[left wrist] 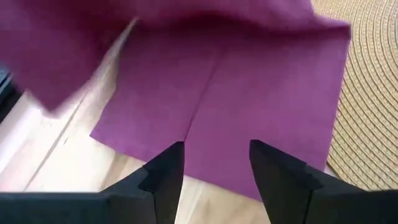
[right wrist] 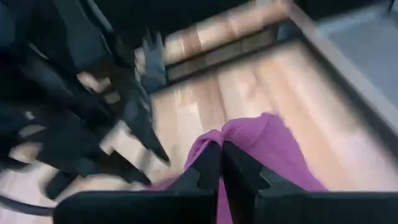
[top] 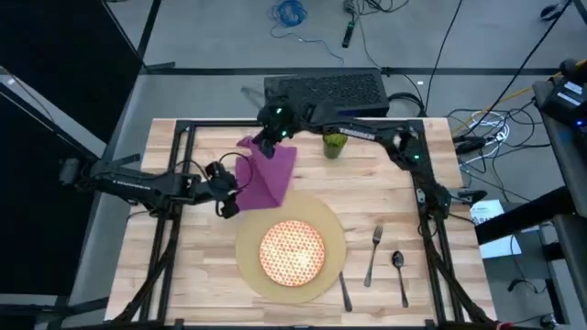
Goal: Set table place
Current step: Fold the purple table napkin
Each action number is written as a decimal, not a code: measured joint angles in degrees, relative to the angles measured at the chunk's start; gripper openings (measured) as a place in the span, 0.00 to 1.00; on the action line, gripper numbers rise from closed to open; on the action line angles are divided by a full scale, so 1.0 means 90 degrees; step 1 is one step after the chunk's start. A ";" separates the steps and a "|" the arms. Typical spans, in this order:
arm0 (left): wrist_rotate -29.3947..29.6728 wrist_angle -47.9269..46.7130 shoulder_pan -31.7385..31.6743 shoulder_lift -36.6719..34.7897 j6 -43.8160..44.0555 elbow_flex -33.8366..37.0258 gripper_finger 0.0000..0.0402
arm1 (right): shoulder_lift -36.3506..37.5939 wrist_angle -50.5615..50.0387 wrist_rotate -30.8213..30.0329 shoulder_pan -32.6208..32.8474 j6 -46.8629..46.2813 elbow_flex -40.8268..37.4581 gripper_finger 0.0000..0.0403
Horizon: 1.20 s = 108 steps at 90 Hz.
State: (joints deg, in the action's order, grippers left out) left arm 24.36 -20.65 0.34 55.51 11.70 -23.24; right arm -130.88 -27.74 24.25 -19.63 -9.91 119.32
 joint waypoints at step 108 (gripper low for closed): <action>-0.0027 -0.0038 0.0005 0.0000 -0.0170 0.0000 0.42 | -0.0613 -0.0277 0.0986 0.0428 -0.0316 0.0367 0.51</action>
State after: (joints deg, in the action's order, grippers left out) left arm 24.12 -20.99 0.38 55.51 10.17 -23.24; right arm -136.40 -30.24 33.13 -15.78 -12.76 122.62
